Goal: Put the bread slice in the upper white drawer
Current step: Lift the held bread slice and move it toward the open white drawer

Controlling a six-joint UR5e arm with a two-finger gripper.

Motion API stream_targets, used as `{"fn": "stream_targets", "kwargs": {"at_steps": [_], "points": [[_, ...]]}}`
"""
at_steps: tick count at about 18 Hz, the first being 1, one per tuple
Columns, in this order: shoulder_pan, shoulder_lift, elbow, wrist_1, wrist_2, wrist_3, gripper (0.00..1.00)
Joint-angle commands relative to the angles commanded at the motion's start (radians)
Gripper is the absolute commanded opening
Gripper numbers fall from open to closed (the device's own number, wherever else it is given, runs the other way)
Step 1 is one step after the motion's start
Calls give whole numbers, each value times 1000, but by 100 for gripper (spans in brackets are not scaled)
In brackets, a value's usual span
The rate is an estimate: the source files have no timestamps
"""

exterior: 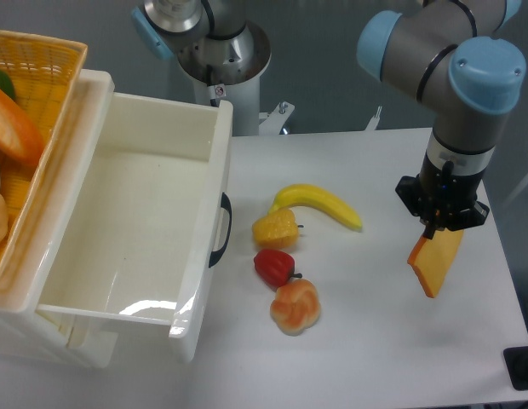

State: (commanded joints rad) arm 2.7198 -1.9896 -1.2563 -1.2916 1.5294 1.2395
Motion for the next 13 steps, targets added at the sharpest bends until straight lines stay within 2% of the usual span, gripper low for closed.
{"fn": "stream_targets", "kwargs": {"at_steps": [4,7,13], "points": [[-38,9,-3,-5,17,-41,0],[-67,11,21,-50,34,-89,0],[-129,80,23,-92,37,-218,0]]}}
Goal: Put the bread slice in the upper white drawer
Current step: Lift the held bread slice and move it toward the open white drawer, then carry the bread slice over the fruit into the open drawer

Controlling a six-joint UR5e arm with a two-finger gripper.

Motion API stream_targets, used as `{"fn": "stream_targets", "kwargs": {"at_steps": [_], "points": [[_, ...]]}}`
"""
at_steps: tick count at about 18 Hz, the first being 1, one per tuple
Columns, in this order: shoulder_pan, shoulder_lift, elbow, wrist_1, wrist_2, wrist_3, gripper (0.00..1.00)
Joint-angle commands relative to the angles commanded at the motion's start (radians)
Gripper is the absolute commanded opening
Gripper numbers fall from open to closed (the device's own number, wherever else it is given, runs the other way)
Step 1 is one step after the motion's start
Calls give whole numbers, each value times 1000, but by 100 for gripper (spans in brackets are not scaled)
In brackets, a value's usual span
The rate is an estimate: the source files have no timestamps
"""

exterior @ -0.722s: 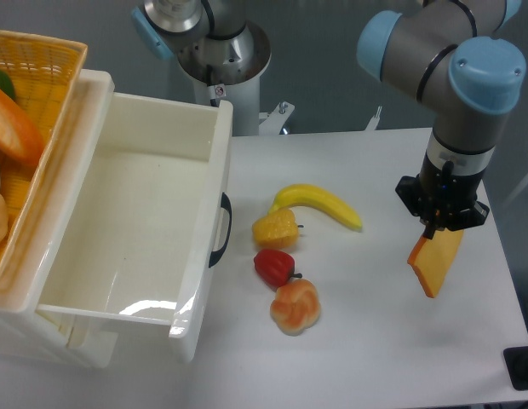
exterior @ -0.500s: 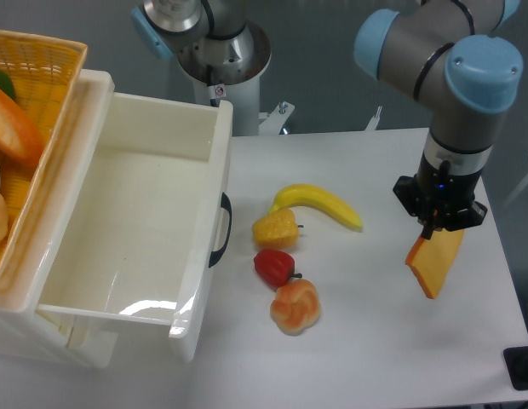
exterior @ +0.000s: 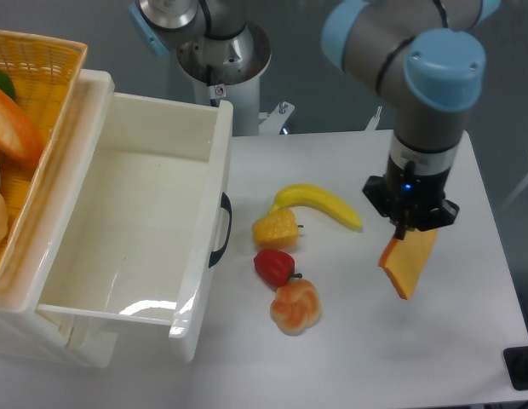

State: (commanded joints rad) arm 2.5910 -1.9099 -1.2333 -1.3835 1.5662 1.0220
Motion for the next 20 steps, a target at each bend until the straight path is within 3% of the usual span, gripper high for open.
{"fn": "stream_targets", "kwargs": {"at_steps": [12,17,20], "points": [[-213,161,-6,-66,-18,-379,0],[-325,204,-38,-75,-89,-549,0],[-377,244,-74,-77,-127,-579,0]]}}
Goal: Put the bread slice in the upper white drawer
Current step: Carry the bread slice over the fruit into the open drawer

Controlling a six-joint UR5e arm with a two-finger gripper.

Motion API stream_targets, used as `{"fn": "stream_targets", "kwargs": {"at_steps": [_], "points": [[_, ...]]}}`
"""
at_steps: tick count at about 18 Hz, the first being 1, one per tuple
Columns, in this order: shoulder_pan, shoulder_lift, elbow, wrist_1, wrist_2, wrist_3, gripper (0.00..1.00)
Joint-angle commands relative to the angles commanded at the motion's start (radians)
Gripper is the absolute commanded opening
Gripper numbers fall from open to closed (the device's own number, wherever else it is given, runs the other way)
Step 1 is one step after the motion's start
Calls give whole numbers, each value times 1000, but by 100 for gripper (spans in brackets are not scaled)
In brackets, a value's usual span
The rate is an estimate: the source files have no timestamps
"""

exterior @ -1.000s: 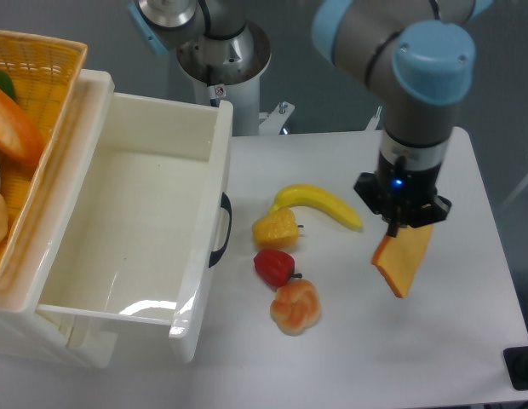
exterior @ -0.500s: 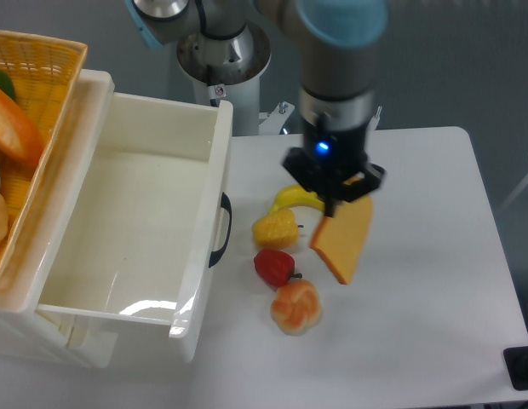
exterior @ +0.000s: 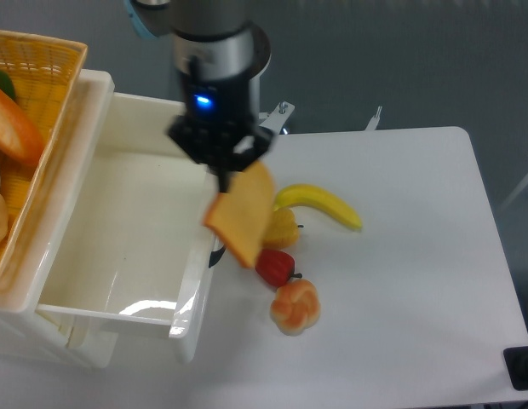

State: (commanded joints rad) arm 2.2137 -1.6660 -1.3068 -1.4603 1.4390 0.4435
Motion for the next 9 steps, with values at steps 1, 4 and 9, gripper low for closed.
{"fn": "stream_targets", "kwargs": {"at_steps": [1,4,9], "points": [[-20,11,-5,0,1,-14,0],[-58,20,-9,0,1,-34,0],[-78,12,-48,11,8,-20,49]]}}
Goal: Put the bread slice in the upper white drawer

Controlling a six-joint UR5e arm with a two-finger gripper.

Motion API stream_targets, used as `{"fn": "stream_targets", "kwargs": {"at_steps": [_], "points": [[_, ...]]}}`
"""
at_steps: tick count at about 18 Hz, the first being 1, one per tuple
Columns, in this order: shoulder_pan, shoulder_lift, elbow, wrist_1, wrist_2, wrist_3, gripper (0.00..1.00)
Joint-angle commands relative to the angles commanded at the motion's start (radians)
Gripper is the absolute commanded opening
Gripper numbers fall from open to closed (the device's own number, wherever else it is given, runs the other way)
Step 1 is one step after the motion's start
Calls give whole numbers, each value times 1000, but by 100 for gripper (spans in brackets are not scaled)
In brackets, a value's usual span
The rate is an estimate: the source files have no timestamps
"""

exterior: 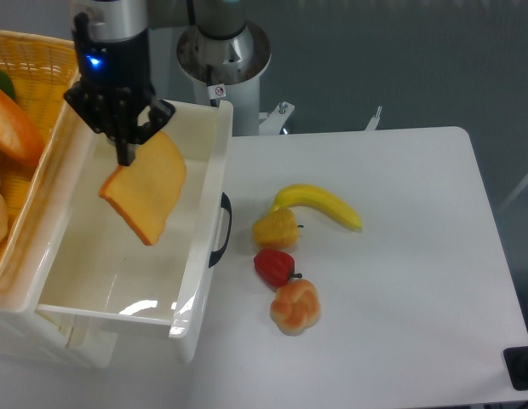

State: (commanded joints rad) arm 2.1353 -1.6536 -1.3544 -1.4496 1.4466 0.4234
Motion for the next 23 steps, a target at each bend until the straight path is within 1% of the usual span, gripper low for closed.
{"fn": "stream_targets", "kwargs": {"at_steps": [1,3,4,5,6,10,11,14,15,17,18,20,21,23], "points": [[0,-2,-6,0,0,8,57],[2,0,-18,0,2,50,77],[2,2,-20,0,2,61,85],[2,2,-20,0,2,63,90],[2,5,-20,0,2,69,98],[26,6,-15,3,5,106,100],[56,6,-17,17,12,135,100],[148,5,-17,31,34,228,100],[191,6,-22,41,34,267,100],[271,6,-37,75,34,360,100],[308,3,-52,101,34,412,100],[377,-9,-75,173,34,492,100],[394,-11,-77,201,34,515,100],[432,-29,-78,221,34,570,100]]}}
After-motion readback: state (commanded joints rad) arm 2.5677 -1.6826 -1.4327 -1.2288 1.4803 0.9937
